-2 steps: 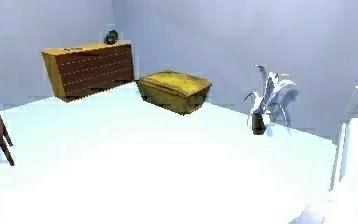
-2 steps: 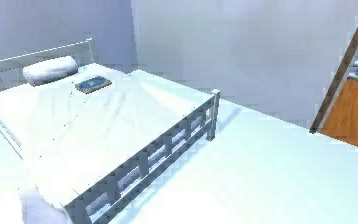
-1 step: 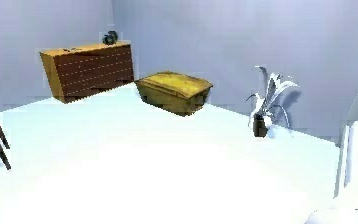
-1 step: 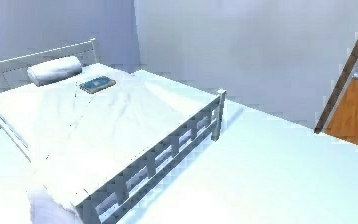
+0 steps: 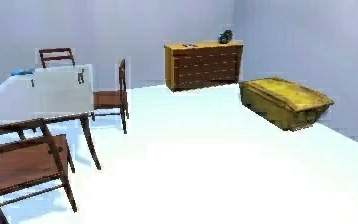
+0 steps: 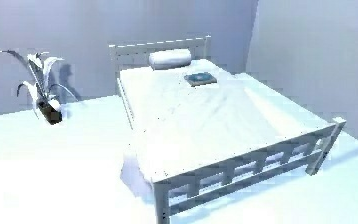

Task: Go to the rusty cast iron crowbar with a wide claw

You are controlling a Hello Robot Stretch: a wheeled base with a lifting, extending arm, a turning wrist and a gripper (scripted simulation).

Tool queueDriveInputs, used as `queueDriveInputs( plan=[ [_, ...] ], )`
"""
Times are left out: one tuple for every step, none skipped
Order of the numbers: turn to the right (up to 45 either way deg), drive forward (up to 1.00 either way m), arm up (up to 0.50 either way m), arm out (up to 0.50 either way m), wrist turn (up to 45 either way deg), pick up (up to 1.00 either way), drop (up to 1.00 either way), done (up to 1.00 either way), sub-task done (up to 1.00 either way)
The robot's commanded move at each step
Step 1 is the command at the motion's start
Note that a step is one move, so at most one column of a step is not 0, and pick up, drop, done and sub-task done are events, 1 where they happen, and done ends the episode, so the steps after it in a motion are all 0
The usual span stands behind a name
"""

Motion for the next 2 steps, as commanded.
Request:
queueDriveInputs(
  plan=[
    [0.0, 1.0, 0.0, 0.0, 0.0, 0.0, 0.0, 0.0, 0.0],
    [0.0, 0.75, 0.0, 0.0, 0.0, 0.0, 0.0, 0.0, 0.0]
  ],
)
